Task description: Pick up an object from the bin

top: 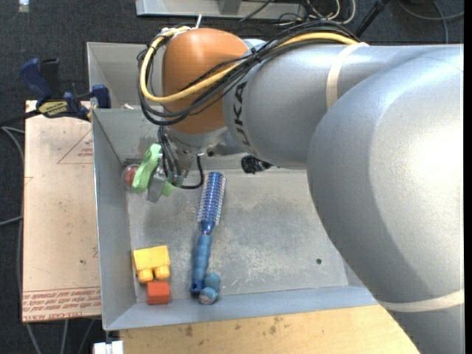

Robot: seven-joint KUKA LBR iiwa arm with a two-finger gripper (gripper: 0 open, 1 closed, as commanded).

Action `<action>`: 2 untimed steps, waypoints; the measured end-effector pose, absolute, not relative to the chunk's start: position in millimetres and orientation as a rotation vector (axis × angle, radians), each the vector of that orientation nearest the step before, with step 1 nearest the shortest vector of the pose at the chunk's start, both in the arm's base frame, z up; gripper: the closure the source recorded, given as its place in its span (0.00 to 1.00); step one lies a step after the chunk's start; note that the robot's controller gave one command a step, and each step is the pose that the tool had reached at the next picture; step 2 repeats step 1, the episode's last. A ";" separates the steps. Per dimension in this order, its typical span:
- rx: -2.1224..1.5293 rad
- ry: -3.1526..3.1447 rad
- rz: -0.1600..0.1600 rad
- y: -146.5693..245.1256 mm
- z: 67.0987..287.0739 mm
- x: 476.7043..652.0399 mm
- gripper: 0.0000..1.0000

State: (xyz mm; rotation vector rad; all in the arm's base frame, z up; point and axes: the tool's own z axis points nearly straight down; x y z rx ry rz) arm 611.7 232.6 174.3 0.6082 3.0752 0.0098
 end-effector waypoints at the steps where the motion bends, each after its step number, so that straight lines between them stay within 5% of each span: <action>1: 0.605 3.079 0.006 233.5 197.3 612.5 1.00; 2: 0.605 3.079 0.006 233.5 197.3 612.5 1.00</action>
Offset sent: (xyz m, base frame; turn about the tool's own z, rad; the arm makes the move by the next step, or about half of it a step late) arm -0.0001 0.0001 0.0217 0.0000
